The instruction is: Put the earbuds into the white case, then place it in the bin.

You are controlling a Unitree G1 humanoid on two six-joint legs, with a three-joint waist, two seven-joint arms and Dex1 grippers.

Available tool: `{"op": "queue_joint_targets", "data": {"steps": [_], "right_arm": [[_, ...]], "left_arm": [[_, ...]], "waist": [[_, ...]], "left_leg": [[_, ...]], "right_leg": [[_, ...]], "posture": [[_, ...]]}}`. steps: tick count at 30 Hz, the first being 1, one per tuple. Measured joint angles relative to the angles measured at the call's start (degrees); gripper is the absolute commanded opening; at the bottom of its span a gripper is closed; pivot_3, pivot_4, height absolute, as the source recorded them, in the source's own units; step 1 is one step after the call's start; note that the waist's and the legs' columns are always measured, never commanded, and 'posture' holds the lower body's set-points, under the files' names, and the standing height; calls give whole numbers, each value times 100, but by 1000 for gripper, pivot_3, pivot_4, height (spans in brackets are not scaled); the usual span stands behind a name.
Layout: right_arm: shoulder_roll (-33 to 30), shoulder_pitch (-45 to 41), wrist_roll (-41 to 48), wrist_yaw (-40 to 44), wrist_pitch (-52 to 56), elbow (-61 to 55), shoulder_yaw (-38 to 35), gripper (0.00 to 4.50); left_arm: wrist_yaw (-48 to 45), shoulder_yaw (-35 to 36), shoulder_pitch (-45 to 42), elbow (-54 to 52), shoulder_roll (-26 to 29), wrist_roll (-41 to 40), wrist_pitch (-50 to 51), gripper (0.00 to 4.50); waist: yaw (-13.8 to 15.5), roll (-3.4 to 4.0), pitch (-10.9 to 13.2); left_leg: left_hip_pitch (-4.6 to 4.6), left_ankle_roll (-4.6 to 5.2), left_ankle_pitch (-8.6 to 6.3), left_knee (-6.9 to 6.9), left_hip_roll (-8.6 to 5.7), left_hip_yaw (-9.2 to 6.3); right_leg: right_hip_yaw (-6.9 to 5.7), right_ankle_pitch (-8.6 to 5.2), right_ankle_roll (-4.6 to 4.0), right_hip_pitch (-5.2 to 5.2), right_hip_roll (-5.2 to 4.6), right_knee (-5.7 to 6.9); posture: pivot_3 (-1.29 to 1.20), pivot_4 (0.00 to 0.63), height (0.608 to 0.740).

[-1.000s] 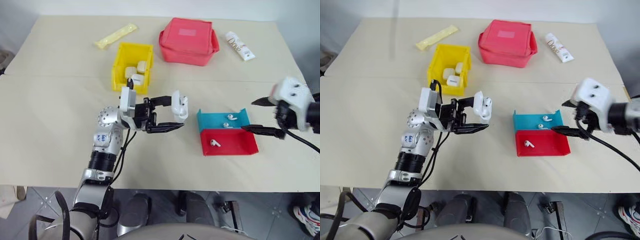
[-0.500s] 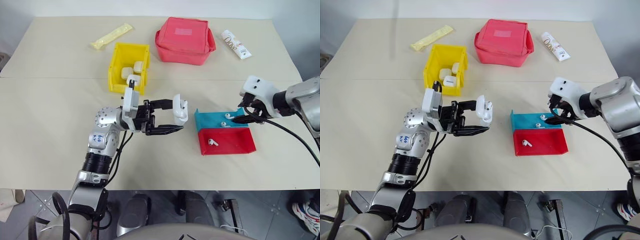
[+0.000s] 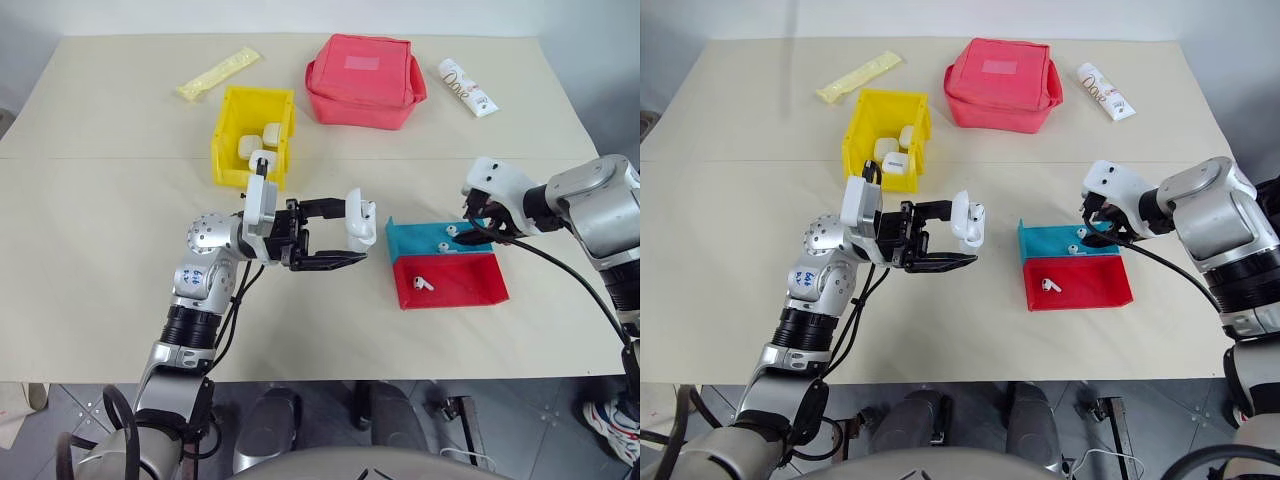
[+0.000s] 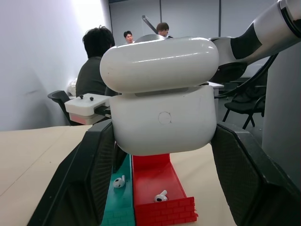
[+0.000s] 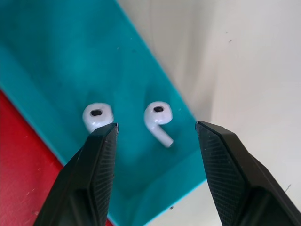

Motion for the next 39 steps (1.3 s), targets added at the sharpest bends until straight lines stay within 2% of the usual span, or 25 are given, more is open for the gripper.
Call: {"op": "queue_joint_targets", "data": {"steps": [23, 26, 30, 31, 39], "right_arm": [[515, -429, -590, 351, -435, 1109, 302, 2682], [549, -430, -633, 410, -507, 1128, 302, 2106], [566, -429, -696, 465, -536, 1139, 302, 698], [575, -430, -700, 464, -540, 1138, 301, 469], [581, -427, -743, 450, -632, 1154, 290, 474]], "left_arm": [[129, 1, 255, -426, 111, -11, 134, 2737], [151, 1, 295, -435, 122, -11, 142, 2737], [168, 1, 298, -454, 129, -11, 143, 2737], [170, 1, 298, -456, 129, -11, 143, 2737], [172, 2, 298, -452, 129, -11, 131, 2737]], "waist": [[-6, 3, -2], [-10, 4, -2], [-8, 4, -2], [-9, 4, -2], [-8, 5, -3]], "left_leg": [[2, 0, 0, 0, -1, 4], [3, -1, 0, 0, 0, 4], [3, -1, 0, 0, -1, 4], [4, -1, 0, 0, -1, 5], [5, -1, 0, 0, -1, 5]], "right_leg": [[-2, 0, 0, -1, 2, 3], [-3, 0, 0, -1, 4, 4], [-3, 0, 0, -1, 2, 4], [-3, 0, 0, -1, 3, 4], [-4, 0, 0, -1, 3, 5]], "posture": [[0, 150, 740], [0, 150, 740], [0, 150, 740], [0, 150, 740], [0, 150, 740]]}}
